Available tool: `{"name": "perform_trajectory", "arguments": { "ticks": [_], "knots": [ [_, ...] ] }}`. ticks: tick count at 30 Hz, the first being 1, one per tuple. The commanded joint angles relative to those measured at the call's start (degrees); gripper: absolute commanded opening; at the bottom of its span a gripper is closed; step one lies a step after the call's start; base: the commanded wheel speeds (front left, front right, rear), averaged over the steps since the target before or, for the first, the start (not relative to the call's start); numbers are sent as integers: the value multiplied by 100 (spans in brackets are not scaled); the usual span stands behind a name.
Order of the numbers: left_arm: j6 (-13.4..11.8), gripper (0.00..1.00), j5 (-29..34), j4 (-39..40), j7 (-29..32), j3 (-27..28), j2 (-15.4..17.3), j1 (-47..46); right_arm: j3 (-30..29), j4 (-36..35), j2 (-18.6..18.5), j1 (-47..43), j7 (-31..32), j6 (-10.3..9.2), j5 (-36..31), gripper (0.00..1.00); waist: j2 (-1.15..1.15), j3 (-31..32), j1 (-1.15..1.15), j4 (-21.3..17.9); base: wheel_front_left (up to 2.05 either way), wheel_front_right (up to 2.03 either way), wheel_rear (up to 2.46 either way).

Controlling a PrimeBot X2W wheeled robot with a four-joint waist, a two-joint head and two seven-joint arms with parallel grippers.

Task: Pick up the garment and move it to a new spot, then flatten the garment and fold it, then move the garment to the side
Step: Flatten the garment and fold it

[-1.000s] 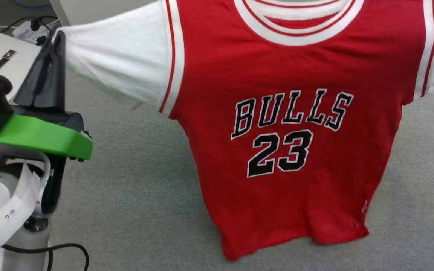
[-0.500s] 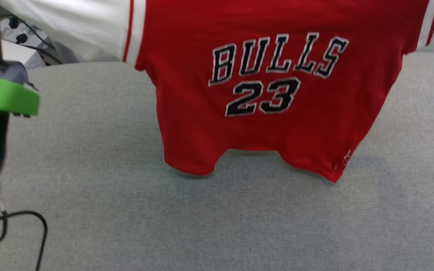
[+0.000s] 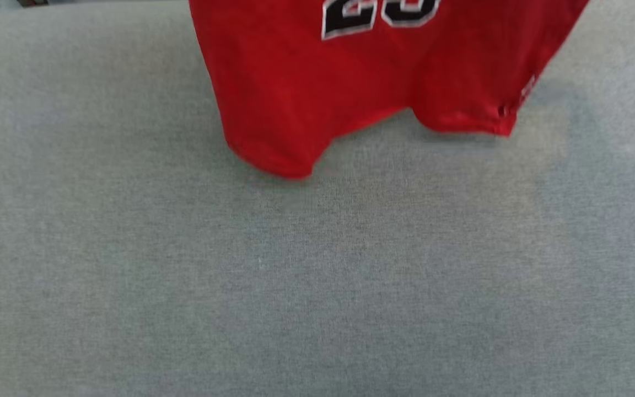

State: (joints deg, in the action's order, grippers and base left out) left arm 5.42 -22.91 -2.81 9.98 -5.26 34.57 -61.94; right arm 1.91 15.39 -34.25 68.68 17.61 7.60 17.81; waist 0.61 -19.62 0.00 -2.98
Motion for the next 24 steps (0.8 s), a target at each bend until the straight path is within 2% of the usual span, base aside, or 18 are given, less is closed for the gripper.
{"name": "perform_trajectory", "arguments": {
  "ticks": [1, 8, 15, 19, 24],
  "knots": [
    [19, 0, 52, -295, -88, -27, 26, -416, 2, 242, 4, 250, -79, -11, -145, 0, -61, -816, 0, -35, 0, 0, 0],
    [97, 0, 268, -1593, -621, -360, -221, -2139, -104, 1238, 297, 1629, -605, -11, -795, 0, -61, -1568, 0, -16, 0, 0, 0],
    [46, 0, 402, -2951, -1345, -384, -465, -3700, -697, 2311, 723, 3071, -1426, -11, -1615, 0, -61, -2011, 0, -44, 0, 0, 0],
    [48, 0, 266, -3704, -1719, -315, -675, -4180, -948, 2698, 971, 3453, -2028, -11, -2110, 0, -61, -2155, 0, -54, 0, 0, 0],
    [120, 0, 213, -4379, -2153, -454, -855, -4211, -1119, 3217, 1123, 3527, -2459, -11, -2365, 0, -61, -2246, 0, 13, 0, 0, 0]
  ]
}}
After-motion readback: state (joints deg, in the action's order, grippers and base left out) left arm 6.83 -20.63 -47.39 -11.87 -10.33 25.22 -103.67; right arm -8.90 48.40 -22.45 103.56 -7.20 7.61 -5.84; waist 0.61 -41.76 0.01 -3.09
